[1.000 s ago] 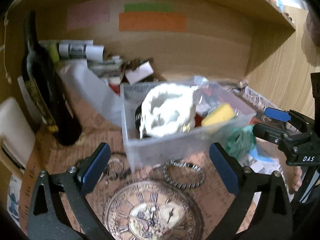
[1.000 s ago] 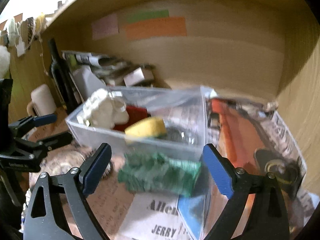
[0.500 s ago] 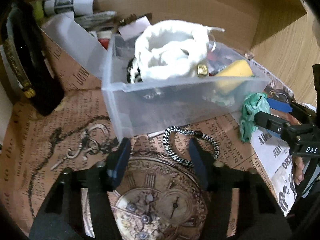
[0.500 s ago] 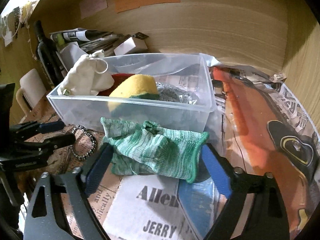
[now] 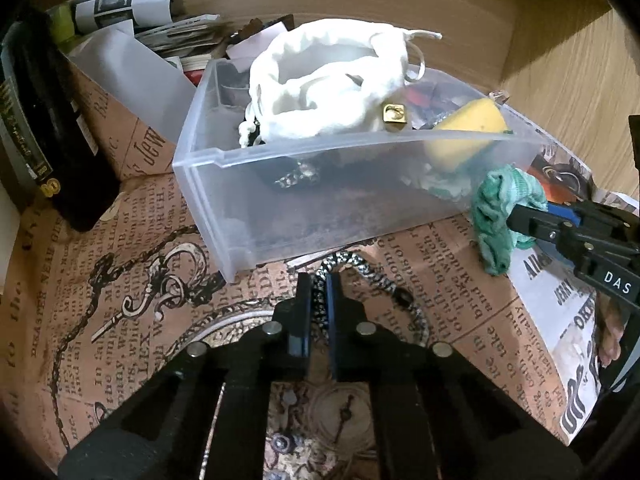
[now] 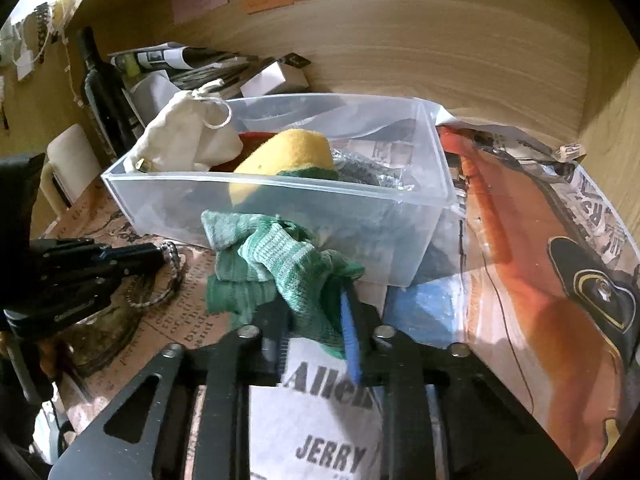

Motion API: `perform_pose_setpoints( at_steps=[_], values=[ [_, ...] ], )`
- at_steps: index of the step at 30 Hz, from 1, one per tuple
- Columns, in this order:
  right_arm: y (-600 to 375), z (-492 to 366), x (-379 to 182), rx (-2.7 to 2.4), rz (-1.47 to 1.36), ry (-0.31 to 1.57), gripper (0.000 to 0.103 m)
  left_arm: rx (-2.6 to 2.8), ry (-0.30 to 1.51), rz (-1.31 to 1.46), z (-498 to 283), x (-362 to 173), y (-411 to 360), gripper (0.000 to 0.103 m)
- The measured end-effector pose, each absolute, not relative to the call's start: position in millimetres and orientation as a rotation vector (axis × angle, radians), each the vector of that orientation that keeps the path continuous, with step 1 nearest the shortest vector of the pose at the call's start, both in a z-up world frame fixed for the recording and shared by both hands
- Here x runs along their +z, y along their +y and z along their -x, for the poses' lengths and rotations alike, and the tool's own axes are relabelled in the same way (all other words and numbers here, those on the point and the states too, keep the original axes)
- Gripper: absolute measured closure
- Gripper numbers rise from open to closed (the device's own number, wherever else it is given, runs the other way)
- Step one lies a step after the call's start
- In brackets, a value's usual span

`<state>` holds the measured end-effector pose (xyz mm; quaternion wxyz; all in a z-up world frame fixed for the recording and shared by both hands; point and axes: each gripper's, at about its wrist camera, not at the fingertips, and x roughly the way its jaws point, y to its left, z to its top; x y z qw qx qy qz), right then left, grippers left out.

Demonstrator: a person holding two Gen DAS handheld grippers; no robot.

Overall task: Organize soft objects
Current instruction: 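Grasp the green knit cloth with the right tool while the left tool grasps the beaded bracelet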

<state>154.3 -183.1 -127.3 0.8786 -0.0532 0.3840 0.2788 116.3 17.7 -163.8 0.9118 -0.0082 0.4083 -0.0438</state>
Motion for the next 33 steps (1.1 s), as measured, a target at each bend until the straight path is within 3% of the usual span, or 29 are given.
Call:
perform_pose_setpoints(
  at_steps=[8,18,33],
  values=[
    [-188,-138,-117,0.585,0.109,0.747,0.087,-0.099,0.784,0.043,-88,-147,15,0.097],
    [-195,-123,-75,0.599,0.073,0.614,0.087,-0.085,0.602,0.044,-58,-86,12,0.097],
    [-183,-147,-20,0.578,0.059,0.44,0.087,-0.08,0.46,0.038,-98,-25,9,0.097]
  ],
)
